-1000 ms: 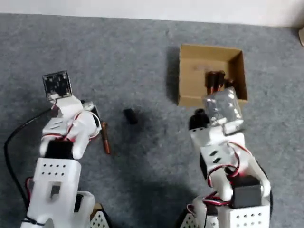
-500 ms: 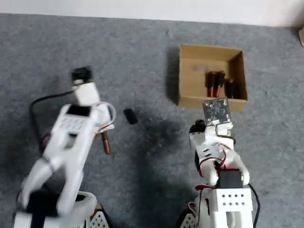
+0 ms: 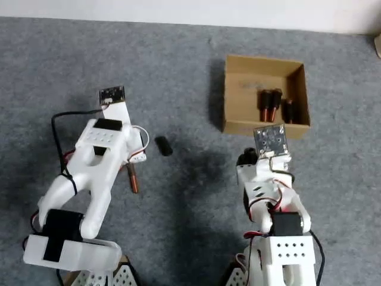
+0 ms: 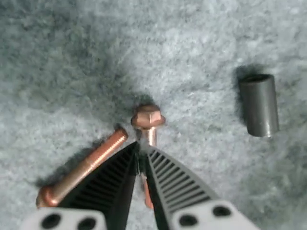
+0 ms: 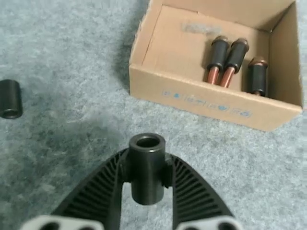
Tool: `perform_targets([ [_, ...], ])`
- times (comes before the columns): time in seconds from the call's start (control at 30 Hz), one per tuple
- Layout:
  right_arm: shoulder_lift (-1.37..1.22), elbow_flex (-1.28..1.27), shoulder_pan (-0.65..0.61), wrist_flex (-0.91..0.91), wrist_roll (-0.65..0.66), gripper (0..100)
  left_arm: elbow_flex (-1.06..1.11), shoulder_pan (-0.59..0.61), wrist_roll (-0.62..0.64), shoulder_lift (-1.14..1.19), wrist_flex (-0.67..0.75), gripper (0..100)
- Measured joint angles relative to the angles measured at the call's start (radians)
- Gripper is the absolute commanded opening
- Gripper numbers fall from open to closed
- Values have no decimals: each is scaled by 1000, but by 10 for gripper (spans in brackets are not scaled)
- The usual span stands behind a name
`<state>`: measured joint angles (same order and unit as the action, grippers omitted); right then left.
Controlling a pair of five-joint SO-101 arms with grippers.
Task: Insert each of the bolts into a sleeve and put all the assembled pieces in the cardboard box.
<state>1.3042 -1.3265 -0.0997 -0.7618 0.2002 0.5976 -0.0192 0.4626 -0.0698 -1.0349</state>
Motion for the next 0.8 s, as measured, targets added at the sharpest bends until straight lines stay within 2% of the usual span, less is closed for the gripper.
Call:
perform_targets([
  [0.17,-2,-28,0,2,0,5,-83,0,0,0,-130,21],
  [0.37,-2,-26,0,35,0,5,-118,0,0,11,-206,209],
  [0.57,-3,-26,0,38,0,5,-120,0,0,11,-212,154],
  [0.8,-3,-26,0,38,0,5,-98,0,0,15,-187,155],
])
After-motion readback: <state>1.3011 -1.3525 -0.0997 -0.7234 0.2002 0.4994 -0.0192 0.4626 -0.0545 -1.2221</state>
